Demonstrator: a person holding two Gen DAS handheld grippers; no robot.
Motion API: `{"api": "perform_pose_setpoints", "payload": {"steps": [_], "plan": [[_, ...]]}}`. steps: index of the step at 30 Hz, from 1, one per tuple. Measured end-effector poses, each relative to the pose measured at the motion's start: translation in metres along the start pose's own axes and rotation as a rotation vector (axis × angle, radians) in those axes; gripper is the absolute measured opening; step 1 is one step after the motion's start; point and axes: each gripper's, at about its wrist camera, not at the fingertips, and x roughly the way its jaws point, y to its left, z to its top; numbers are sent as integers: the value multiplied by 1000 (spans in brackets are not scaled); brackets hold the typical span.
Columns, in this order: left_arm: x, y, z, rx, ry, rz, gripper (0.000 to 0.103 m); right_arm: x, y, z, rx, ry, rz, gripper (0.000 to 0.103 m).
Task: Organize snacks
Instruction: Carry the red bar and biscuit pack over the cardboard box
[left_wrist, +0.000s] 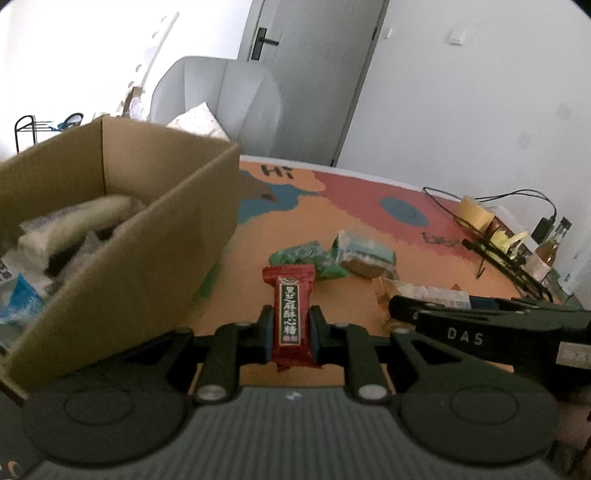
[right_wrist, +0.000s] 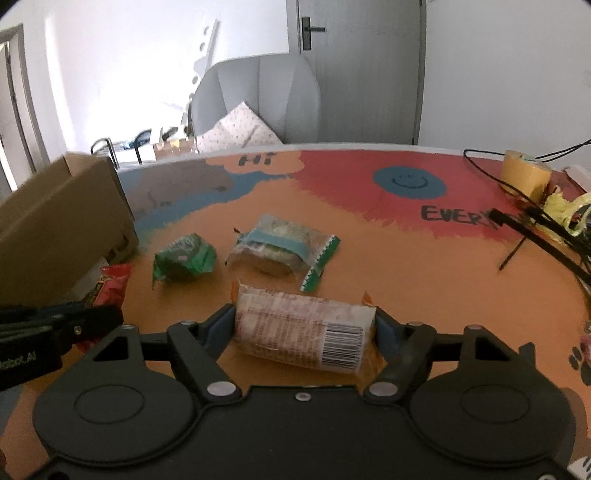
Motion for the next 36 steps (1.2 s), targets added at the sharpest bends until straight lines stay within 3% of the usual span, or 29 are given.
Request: {"api": "perform_pose_setpoints", "payload": {"steps": [13,21,36], "plan": [[-50,5,23,17,-101,0,18,-49,17,24,6,-106,70,73],[-84,27,42,4,-170,16,18,-70,43,43,-21,-163,123,73],[-109,77,49,-33,-185,69,18,-75,97,60,-84,-190,191,73]]}}
